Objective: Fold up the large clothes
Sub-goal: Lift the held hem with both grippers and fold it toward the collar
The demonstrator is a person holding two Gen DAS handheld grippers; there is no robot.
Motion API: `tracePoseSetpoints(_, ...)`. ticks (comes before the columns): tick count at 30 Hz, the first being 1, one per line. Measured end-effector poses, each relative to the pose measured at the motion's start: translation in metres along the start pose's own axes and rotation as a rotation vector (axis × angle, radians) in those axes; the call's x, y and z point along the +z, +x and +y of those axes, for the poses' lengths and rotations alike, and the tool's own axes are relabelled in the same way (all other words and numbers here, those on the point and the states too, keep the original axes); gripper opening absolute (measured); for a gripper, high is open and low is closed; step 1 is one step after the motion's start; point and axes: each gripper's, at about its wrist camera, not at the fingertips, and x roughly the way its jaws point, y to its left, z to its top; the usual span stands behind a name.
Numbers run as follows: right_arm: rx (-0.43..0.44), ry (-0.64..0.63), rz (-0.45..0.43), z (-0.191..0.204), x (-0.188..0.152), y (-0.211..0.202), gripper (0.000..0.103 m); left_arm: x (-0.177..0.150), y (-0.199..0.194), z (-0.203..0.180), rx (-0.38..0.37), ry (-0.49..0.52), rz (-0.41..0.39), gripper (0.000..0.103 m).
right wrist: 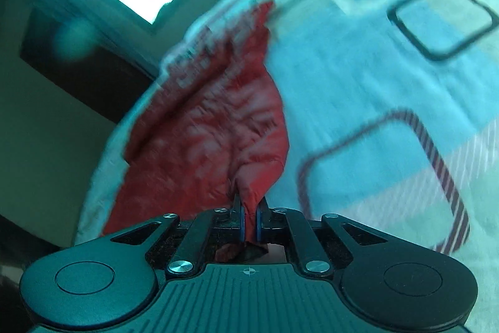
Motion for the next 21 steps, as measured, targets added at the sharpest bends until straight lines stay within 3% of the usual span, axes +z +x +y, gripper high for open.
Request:
tracePoseSetpoints(9, 0.074, -0.102, -0.124, 0.057, 0.082, 0.017, 0.006, 0.080, 0.012, -0.054, -0.134, 0.046, -0.151, 0.006)
tracePoseSetpoints(15, 0.104, -0.081, -0.174, 0.078, 0.169, 0.061, 0.006, 0.151, 0.063, -0.094, -0.171, 0.093, -0.187, 0.006)
tracePoseSetpoints(21, 0.098, -0.078, -0.165, 0.086, 0.254, 0.137, 0.006, 0.216, 0.144, -0.112, -0.152, 0.134, -0.142, 0.006)
